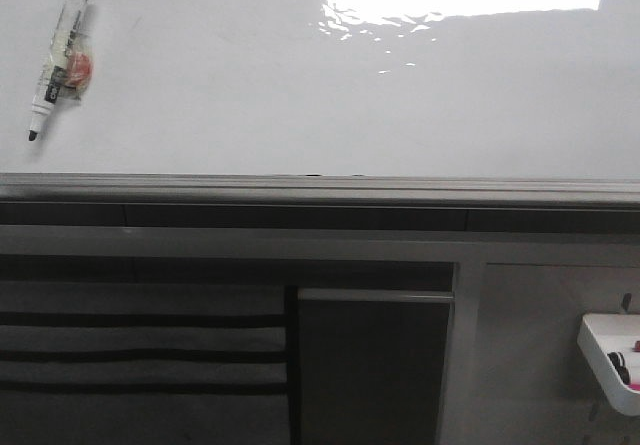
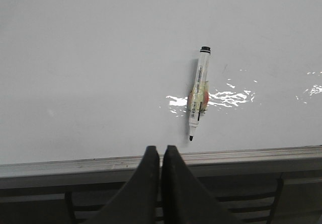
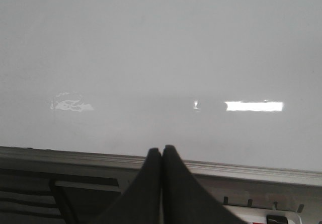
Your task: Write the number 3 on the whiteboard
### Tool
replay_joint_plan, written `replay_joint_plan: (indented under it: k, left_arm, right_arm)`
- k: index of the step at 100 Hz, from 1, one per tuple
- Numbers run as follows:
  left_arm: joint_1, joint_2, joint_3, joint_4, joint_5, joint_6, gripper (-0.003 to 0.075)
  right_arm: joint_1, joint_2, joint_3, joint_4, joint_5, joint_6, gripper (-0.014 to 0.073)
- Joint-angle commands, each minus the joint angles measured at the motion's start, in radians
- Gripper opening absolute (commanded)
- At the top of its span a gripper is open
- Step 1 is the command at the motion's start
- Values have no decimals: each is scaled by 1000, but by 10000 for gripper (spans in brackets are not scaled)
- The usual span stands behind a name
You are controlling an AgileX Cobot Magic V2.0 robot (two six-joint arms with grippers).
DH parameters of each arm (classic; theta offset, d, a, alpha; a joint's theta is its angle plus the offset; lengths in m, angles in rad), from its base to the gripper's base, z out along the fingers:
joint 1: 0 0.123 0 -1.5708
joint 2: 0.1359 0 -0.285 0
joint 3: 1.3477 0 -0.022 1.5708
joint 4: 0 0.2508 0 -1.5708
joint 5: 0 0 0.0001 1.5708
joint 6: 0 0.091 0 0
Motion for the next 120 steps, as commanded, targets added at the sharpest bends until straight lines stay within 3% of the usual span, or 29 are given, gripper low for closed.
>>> replay_joint_plan:
  k: [1, 18, 23, 29, 42, 49, 57, 120]
  left_arm:
    - [0, 19, -32, -13, -71, -11, -18]
    - [0, 19, -32, -13, -69, -14, -13]
    - [0, 19, -32, -13, -71, -16, 24]
    - [0, 19, -32, 1, -71, -16, 133]
    - [0, 19, -30, 16, -82, -16, 452]
    - [0, 19, -30, 16, -103, -16, 527]
    - [0, 19, -30, 16, -108, -16, 526]
    - [0, 48, -22, -18, -137, -2, 375]
  right_arm:
    - [-6, 21, -26, 5, -68, -14, -60]
    - [-6, 22, -13, 5, -56, -14, -57]
    - [-6, 22, -7, 5, -56, -12, -39]
    - [-6, 22, -2, 5, -63, -12, 30]
    - [-6, 22, -2, 3, -83, -12, 337]
    - [-6, 22, -2, 3, -107, -12, 458]
    - [-6, 22, -2, 3, -122, -12, 516]
    - [-6, 24, -2, 32, -107, -12, 510]
